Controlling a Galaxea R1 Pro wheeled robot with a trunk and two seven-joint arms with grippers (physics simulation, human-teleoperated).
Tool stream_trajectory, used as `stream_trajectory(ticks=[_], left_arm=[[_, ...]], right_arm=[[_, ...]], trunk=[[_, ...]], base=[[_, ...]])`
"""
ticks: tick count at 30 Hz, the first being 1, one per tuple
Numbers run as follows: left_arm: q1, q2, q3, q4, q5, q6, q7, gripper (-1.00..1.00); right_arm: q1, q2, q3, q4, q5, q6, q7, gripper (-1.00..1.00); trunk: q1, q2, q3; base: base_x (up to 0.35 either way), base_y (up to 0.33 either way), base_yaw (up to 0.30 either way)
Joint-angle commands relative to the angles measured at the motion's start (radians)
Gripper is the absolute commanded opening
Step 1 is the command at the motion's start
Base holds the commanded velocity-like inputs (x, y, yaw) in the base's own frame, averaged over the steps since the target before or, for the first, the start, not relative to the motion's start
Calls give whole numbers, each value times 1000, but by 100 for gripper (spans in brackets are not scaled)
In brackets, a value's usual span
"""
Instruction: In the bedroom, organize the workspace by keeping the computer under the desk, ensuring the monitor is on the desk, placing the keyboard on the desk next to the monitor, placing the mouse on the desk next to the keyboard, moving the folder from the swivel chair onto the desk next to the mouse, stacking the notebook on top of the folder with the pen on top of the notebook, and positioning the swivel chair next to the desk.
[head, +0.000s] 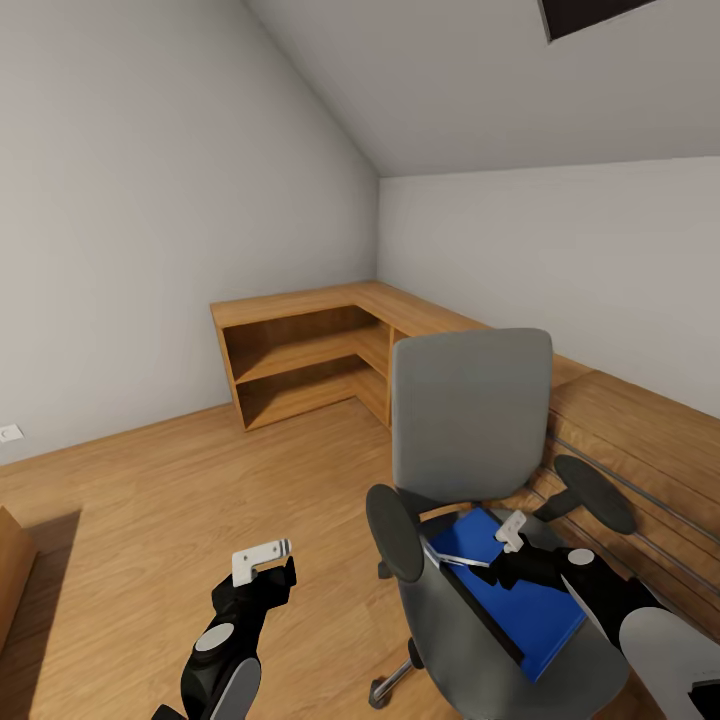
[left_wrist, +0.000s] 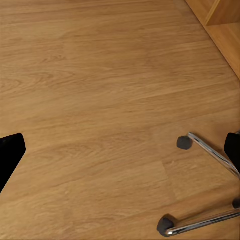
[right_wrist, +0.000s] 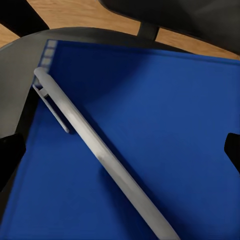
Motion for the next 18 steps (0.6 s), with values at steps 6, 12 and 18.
stream_trajectory(ticks=[6, 12, 18], left_arm=[[-1, 0, -1, -1, 8, 2, 9, 100], [-1, 0, -1, -1, 8, 2, 9, 100], [-1, 0, -1, -1, 8, 2, 9, 100]], right_arm=[[0, 0, 0, 0, 11, -9, 1, 100], [-1, 0, 0, 0, 11, -9, 1, 100], [-1, 0, 0, 0, 11, -8, 1, 100]], trunk=[[0, 0, -1], [19, -35, -17], [34, -63, -29]], base=[[0, 0, 0], [0, 0, 0], [0, 0, 0]])
